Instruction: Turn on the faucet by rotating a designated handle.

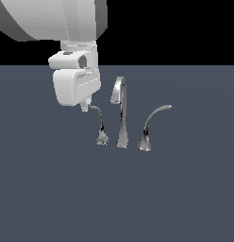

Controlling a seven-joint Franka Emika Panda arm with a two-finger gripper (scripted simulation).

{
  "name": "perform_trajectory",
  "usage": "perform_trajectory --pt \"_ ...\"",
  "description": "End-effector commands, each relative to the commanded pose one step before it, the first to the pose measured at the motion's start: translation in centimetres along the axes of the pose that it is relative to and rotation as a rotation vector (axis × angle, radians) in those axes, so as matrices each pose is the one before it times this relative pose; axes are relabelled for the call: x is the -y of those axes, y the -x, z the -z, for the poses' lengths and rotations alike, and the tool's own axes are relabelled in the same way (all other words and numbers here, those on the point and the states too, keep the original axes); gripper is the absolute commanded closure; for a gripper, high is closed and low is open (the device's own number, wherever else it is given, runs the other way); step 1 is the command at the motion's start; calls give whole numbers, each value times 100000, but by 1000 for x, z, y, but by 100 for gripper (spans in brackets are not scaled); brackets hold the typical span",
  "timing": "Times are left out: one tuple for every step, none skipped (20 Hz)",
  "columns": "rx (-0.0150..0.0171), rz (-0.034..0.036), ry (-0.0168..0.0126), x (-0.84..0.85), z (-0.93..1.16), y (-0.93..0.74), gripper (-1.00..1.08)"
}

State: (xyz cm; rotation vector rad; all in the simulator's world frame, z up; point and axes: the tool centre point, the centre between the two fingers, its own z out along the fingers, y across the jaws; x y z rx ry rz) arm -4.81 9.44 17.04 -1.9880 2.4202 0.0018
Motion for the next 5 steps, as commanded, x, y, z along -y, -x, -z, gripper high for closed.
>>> perform_trajectory --pt "-672 -1339 410 -391 52 -1633 108" --pt "-54 -23 37 -145 -5 -317 108" --pt "0 0 0 -156 23 -316 108" --pt "-76 -29 54 -141 -16 -319 108" --pt "0 0 0 0 0 0 108"
